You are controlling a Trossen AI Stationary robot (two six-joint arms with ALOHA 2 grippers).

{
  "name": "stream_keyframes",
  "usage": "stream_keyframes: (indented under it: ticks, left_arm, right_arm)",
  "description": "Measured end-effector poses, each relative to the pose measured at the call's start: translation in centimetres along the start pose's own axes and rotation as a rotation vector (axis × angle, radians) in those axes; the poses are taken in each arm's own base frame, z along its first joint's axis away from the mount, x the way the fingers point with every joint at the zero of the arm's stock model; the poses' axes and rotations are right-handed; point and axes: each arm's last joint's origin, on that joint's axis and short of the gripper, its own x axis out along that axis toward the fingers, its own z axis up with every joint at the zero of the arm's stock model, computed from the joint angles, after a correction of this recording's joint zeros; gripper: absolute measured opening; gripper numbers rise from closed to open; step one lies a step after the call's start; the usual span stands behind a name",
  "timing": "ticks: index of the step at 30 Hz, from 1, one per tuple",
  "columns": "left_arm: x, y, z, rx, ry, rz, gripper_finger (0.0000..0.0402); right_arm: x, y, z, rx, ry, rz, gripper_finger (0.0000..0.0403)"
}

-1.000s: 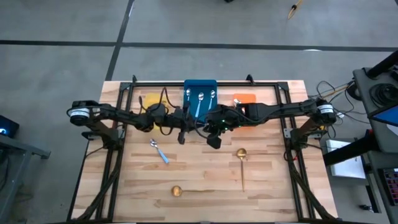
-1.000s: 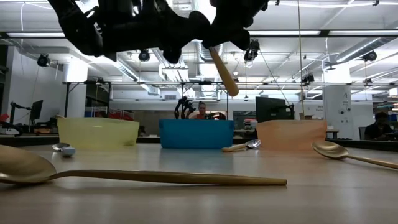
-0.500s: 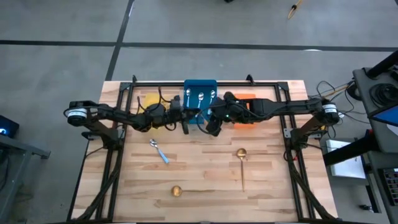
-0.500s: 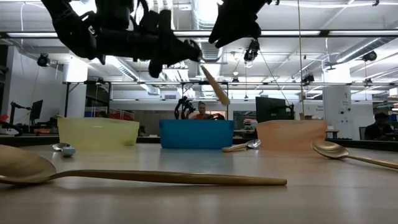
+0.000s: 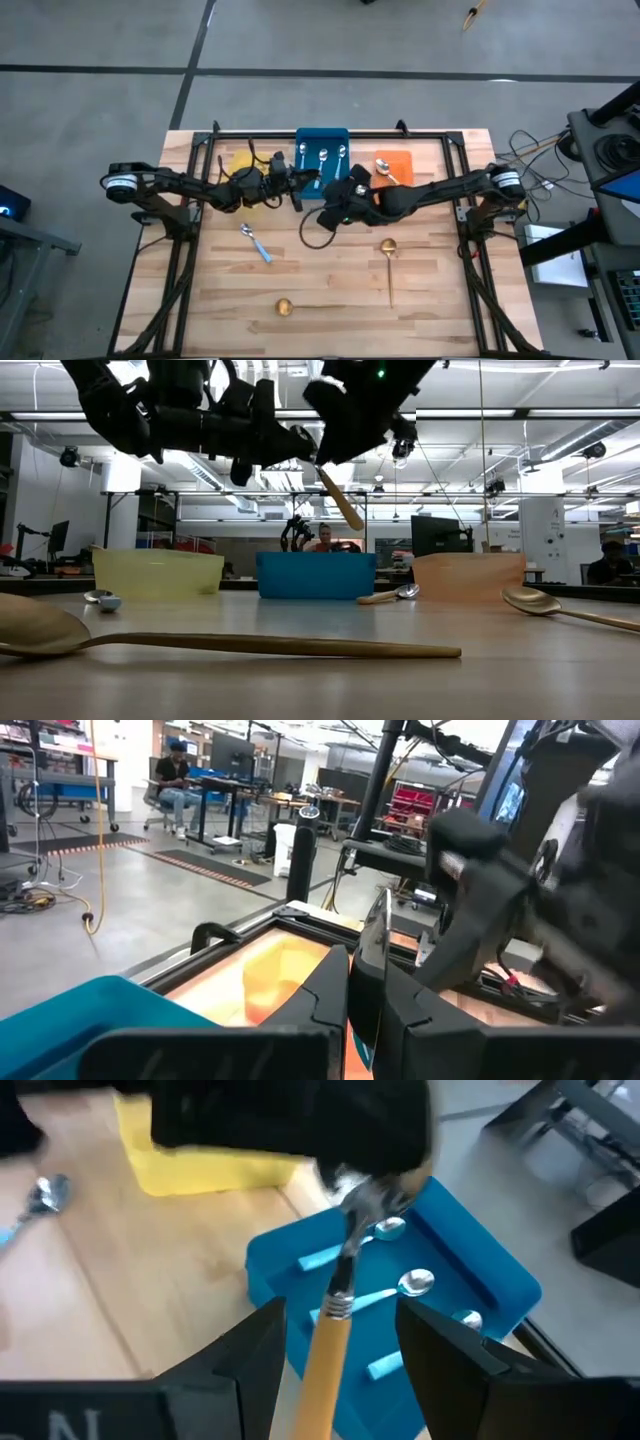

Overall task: Sort silverware by color (type)
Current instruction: Put the yellow spoon into the orange bin

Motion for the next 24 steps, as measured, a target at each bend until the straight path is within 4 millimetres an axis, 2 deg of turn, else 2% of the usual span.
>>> stream_keyframes:
  ticks: [8,13,24]
  left_arm:
    - [0.0,0.0,0.0,0.0,0.0,0.0,0.0]
    - [-0.1,0.0,0.1,-0.009,-0.004,-0.002,0.0]
    - [-0.1,0.0,0.2,-0.026,-0.007,-0.016,0.0]
  right_arm:
    - [1.4,0.8,0.0,0.025,-0.051,-0.042,0.0178]
    - [1.7,0.7,0.0,0.031,-0.071,-0.101,0.0159]
    - [2.0,0.6,0.1,0.064,-0.077,-0.1,0.0033]
